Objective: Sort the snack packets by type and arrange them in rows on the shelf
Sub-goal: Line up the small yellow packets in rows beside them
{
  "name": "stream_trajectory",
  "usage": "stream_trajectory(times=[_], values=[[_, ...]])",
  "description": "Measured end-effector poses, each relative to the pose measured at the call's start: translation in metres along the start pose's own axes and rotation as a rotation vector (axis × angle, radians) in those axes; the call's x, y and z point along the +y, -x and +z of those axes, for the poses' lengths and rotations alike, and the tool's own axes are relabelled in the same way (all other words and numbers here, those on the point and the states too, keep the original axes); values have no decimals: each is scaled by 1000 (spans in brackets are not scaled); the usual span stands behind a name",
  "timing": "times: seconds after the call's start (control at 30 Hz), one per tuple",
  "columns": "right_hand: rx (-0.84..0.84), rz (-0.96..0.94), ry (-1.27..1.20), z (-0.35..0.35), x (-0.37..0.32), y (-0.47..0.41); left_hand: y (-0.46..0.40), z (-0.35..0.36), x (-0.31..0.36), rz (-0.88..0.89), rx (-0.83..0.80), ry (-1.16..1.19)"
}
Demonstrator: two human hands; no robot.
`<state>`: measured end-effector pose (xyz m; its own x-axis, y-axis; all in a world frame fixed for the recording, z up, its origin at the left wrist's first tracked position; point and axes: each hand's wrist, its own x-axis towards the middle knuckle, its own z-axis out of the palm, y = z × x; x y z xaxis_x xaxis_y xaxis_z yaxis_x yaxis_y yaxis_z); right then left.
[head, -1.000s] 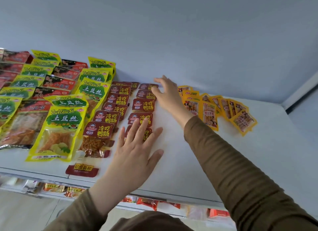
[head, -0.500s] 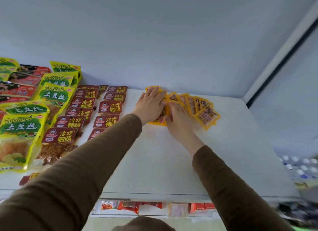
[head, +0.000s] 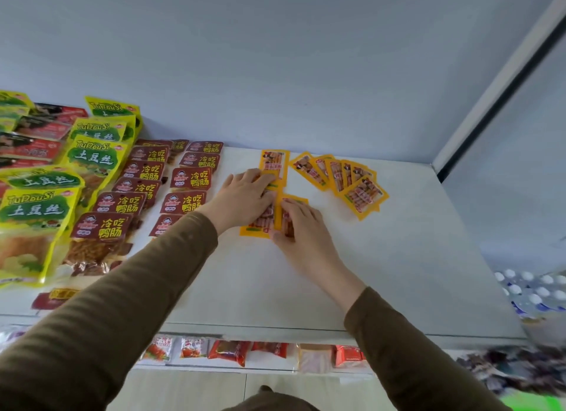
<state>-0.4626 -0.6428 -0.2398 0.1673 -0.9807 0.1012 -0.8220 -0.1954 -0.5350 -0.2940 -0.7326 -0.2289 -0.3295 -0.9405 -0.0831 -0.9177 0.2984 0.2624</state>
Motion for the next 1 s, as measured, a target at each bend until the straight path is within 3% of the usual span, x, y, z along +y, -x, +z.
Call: stream_trajectory(times=[0.13,0.33,0.43,0.57,0.7,0.8,0.9,1.0], values=[[-57,-22,-6,-3,-3,20,16,3,3,3,-49,45],[8,73,6,-10,11,26,41,10,12,-156,119,175],[-56,48,53,-10,13,12,43,18,22,-193,60,91],[-84,-22,75,-13,18,-3,47,26,29,-214,131,36],[47,-66,-129,-32,27,-11,49,27,37,-234,181,52],[138,-107,-393,-50,33,-14,47,13,39,-269,135,308],[48,-141,-580,-55,25,-19,57,-14,31,-290,313,727],[-39,-210,-568,-38,0,-24,77,-29,30,-287,460,790]])
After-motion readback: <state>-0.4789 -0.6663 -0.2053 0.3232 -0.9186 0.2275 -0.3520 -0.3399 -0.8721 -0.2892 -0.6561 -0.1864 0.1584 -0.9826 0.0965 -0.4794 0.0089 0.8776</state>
